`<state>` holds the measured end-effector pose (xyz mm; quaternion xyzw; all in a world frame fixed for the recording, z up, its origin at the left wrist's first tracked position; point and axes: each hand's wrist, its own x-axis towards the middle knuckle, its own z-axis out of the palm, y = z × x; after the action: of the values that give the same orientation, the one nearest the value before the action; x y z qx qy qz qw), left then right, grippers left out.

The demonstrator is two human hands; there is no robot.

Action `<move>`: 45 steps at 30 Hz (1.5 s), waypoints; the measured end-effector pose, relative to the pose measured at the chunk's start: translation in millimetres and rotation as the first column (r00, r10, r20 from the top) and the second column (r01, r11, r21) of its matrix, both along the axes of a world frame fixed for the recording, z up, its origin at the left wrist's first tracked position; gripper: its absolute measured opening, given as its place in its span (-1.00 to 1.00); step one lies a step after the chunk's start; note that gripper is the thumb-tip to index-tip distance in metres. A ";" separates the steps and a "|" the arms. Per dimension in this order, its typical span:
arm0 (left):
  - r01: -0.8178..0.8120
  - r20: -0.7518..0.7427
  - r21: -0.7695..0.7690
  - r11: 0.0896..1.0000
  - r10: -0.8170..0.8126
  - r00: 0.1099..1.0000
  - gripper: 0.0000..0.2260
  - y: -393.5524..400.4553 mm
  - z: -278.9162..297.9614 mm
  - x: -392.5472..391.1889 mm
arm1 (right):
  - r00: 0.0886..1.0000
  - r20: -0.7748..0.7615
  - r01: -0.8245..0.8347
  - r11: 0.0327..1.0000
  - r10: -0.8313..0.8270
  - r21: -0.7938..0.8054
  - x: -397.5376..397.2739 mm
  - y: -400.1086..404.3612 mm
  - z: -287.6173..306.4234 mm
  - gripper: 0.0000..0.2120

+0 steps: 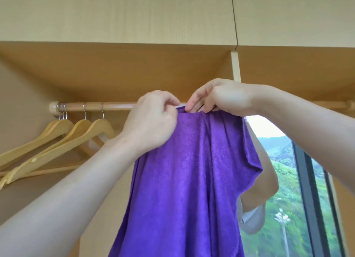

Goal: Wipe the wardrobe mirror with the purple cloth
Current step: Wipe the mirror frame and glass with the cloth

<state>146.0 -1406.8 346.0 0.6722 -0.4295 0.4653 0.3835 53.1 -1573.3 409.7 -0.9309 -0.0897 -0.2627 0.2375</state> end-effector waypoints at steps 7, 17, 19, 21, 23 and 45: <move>-0.368 0.271 0.302 0.880 0.290 0.918 -0.50 -36.7 -12.2 -8.0 | 0.915 0.393 0.121 0.991 -0.093 -0.049 -8.8 -19.6 -17.9 -0.73; -0.470 0.438 0.123 0.874 0.377 0.816 -0.51 -66.2 -5.0 -1.6 | 0.609 0.791 0.095 0.984 0.065 -0.153 -0.9 -34.0 -59.9 -0.60; -0.479 0.430 0.136 0.867 0.384 0.817 -0.45 -66.1 -0.6 -1.2 | 0.571 0.819 -0.111 0.994 0.050 0.017 0.5 -32.3 -56.2 -0.61; -0.477 0.440 0.144 0.867 0.376 0.815 -0.44 -65.0 2.1 -0.3 | 0.555 0.831 -0.309 0.932 0.015 0.190 -5.4 -34.1 -45.7 -0.65; -0.460 0.449 0.160 0.874 0.350 0.822 -0.47 -63.5 2.7 1.4 | 0.564 0.825 -0.322 0.911 -0.035 0.259 -12.7 -43.3 -38.3 -0.69; -0.143 0.037 -0.218 0.965 0.154 0.987 -0.45 -32.9 -18.9 42.3 | 0.714 0.678 0.560 0.721 -0.172 -0.408 20.6 -5.4 -86.0 -0.54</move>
<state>188.3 -1439.7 327.1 0.6443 -0.3353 0.5544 0.4062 73.7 -1578.7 323.7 -0.8220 -0.0390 -0.5440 -0.1637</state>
